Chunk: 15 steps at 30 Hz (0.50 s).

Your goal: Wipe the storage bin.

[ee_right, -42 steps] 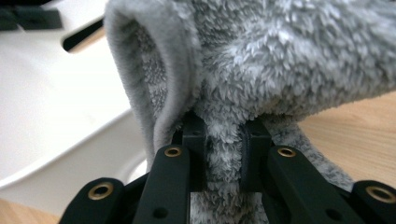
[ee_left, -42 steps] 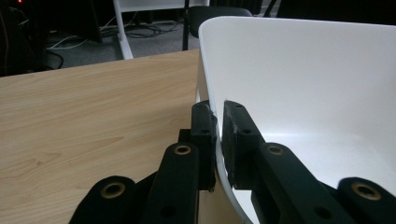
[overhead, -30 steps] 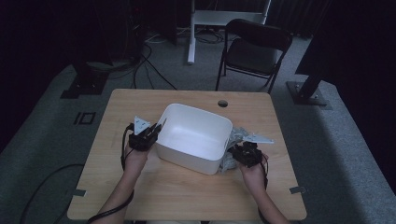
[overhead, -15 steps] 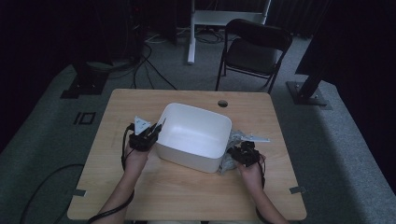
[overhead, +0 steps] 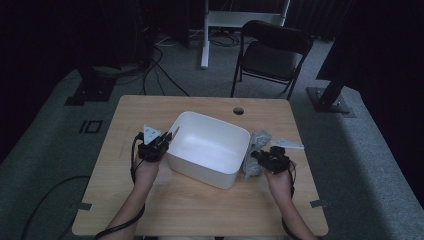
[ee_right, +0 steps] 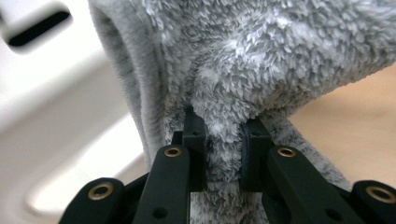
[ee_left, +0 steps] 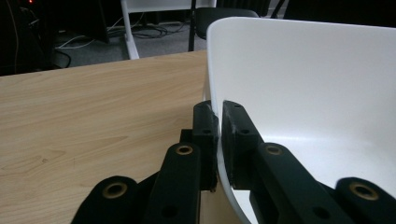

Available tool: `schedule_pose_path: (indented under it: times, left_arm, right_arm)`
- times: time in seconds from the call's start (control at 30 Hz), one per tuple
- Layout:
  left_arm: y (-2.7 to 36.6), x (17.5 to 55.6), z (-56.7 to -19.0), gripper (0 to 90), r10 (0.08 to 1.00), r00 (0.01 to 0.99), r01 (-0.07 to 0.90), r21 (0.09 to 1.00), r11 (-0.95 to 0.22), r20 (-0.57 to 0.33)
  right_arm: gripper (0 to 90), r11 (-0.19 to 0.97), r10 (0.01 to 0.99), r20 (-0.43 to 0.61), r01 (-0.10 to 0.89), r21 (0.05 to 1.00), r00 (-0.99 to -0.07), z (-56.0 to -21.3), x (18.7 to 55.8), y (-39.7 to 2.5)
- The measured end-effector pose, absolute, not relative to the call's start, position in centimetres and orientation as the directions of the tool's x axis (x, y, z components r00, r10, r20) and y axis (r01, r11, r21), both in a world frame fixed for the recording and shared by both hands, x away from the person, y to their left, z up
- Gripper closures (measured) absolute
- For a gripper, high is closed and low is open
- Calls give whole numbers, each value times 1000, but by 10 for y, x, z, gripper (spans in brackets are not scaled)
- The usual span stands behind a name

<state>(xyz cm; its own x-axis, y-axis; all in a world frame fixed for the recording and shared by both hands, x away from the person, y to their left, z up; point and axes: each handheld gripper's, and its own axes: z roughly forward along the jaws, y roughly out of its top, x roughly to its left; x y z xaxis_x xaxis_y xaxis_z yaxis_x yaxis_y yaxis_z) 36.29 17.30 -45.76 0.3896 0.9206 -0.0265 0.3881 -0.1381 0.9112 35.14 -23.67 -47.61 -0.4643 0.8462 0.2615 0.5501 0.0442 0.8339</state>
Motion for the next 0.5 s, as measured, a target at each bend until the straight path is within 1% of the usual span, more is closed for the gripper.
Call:
schedule_pose_path:
  times: [0.1, 0.23, 0.33, 0.47, 0.5]
  left_arm:
    - [172, 363, -457, 852, 918, 397, 387, 910, -151, -17]
    - [173, 364, -456, 858, 906, 422, 394, 905, -161, -22]
    - [174, 365, -456, 853, 899, 438, 394, 903, -169, -23]
    - [174, 365, -456, 853, 901, 433, 396, 905, -153, -37]
    - [174, 365, -456, 853, 902, 431, 395, 906, -151, -38]
  right_arm:
    - [768, 5, 827, 284, 512, 859, -485, -462, 348, -243]
    - [768, 37, 824, 254, 495, 868, -506, -457, 353, -234]
    - [771, 86, 840, 209, 504, 860, -501, -462, 358, -226]
    - [774, 105, 851, 206, 541, 834, -483, -477, 363, -223]
    - [775, 89, 850, 223, 548, 832, -477, -482, 363, -223]
